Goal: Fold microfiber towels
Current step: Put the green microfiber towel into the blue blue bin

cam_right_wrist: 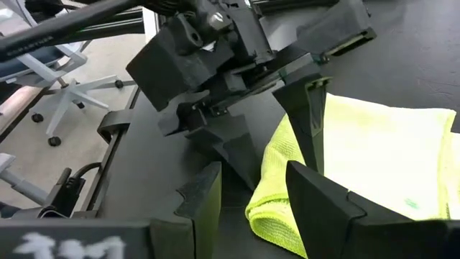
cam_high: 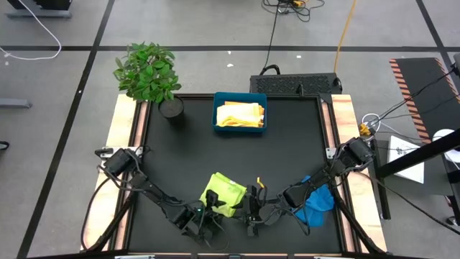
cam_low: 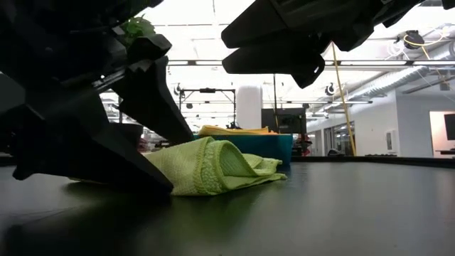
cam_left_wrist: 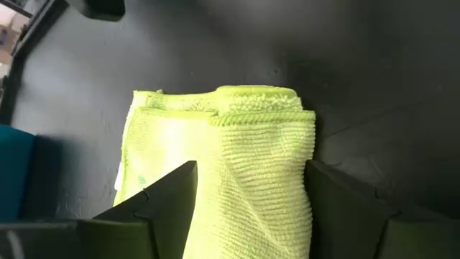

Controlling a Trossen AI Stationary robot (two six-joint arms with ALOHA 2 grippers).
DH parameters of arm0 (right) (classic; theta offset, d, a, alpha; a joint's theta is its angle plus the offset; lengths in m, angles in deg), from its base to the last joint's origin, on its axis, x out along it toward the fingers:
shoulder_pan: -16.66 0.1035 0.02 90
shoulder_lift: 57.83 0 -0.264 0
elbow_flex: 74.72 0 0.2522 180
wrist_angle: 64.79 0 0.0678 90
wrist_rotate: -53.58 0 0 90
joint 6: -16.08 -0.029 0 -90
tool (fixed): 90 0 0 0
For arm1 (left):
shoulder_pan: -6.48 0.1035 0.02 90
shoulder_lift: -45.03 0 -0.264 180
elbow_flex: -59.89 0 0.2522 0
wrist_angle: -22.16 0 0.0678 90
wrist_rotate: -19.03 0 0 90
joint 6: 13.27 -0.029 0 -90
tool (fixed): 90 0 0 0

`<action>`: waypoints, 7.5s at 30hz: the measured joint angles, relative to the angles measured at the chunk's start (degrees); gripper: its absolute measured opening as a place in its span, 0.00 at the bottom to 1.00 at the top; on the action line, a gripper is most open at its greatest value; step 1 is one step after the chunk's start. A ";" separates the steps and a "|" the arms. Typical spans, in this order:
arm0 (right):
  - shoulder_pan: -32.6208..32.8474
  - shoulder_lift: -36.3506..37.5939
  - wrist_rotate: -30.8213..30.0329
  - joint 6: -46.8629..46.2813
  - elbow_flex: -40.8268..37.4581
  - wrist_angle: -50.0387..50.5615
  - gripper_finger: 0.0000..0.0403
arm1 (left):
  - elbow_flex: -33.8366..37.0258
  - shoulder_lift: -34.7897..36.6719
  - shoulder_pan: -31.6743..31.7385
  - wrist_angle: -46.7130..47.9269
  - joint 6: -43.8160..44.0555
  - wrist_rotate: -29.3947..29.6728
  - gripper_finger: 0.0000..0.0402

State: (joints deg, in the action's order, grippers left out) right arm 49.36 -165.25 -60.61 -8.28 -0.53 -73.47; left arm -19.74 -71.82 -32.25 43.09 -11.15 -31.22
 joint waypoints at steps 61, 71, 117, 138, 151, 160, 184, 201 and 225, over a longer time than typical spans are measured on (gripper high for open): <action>1.33 -4.17 -2.71 20.48 -6.21 -1.15 0.41 | 0.07 9.02 0.65 5.55 -5.01 -3.65 0.01; 0.39 -10.45 -8.57 30.78 -6.42 -13.26 0.62 | 0.07 9.35 0.87 6.77 -4.27 -3.72 0.01; 0.39 -10.25 -16.48 32.35 -6.32 -9.24 0.05 | 0.00 14.94 1.22 9.30 -3.02 -0.66 0.01; -11.57 17.41 -21.02 40.95 -6.54 15.85 0.00 | 7.92 33.70 17.43 7.68 -11.58 6.82 0.00; -32.48 28.24 -12.70 52.47 -6.45 22.21 0.00 | 16.09 36.37 40.58 -20.06 -24.03 -2.96 0.00; -43.86 28.34 -11.34 62.81 -6.31 19.71 0.00 | 16.21 35.18 54.33 -29.56 -22.74 -18.75 0.00; -61.18 21.05 4.82 70.32 -6.40 14.11 0.00 | 15.78 15.37 67.29 -51.47 -22.50 -25.08 0.02; -64.53 18.45 2.96 76.22 -6.43 0.95 0.00 | 15.76 14.96 70.25 -57.31 -27.13 -25.34 0.03; -66.10 20.09 6.04 72.67 -6.46 3.37 0.00 | 15.92 14.96 70.63 -57.12 -22.38 -35.23 0.09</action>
State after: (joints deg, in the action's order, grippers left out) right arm -16.74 -145.16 -54.56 64.39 -7.00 -70.10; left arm -3.82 -56.86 38.38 -14.03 -33.53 -66.45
